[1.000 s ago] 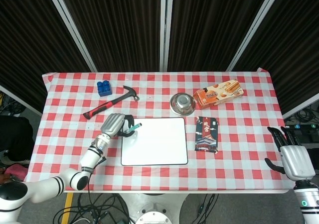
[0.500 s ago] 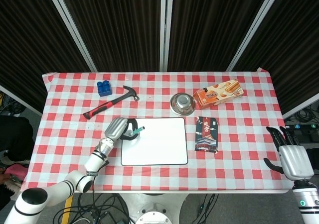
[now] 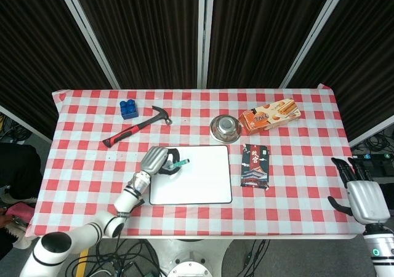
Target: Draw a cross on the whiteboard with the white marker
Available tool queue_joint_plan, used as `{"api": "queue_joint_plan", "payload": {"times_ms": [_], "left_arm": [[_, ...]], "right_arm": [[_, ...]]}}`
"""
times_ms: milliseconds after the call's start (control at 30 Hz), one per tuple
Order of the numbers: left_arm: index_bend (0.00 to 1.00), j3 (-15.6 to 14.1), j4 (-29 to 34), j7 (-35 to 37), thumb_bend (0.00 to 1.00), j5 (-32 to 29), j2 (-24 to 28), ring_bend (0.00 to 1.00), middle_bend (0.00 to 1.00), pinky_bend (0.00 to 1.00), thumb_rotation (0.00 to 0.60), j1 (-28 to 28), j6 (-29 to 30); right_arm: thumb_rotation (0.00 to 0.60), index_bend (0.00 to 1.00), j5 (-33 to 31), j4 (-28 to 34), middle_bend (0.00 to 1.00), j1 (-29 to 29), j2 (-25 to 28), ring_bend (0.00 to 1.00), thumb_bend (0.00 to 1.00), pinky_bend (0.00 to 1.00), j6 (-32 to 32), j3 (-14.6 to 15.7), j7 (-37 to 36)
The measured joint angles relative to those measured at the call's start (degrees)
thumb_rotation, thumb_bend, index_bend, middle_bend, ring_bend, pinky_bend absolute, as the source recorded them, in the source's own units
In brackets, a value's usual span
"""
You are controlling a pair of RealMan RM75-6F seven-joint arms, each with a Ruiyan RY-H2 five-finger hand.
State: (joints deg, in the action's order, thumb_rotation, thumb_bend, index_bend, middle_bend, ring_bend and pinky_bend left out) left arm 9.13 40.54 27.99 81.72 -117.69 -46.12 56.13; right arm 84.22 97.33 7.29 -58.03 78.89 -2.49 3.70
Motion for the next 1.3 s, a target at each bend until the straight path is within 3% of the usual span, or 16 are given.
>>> {"api": "queue_joint_plan", "payload": {"times_ms": [200, 367, 733, 1300], "left_arm": [[0.6, 2.6, -0.6, -0.9, 0.34, -0.8, -2.4, 0.76, 0.59, 0.92, 0.6, -3.6, -1.7], [0.6, 3.6, 1.1, -1.9, 0.34, -0.9, -1.1, 0.76, 0.59, 0.92, 0.6, -4.5, -1.5], [0.6, 2.2, 4.1, -3.1, 0.34, -2.3, 3.8, 0.76, 0.59, 0.92, 0.6, -1.1, -2.0], [0.6, 1.8, 0.2, -1.3, 0.34, -2.9, 1.7, 0.75, 0.59, 0.92, 0.6, -0.9, -3.9]], "right_arm": [[0.6, 0.04, -0.4, -0.4, 0.11, -0.3, 0.3, 0.0, 0.14, 0.09, 0.1, 0.0, -0.7], [0.6, 0.04, -0.1, -1.0, 0.11, -0.3, 0.3, 0.0, 0.14, 0.09, 0.4, -0.1, -1.5], [0.6, 0.04, 0.3, -1.8, 0.11, 0.2, -0.4, 0.0, 0.14, 0.09, -0.5, 0.0, -2.2], [0.6, 0.04, -0.3, -1.0, 0.11, 0.2, -0.1, 0.0, 0.14, 0.09, -0.8, -0.1, -1.0]]}}
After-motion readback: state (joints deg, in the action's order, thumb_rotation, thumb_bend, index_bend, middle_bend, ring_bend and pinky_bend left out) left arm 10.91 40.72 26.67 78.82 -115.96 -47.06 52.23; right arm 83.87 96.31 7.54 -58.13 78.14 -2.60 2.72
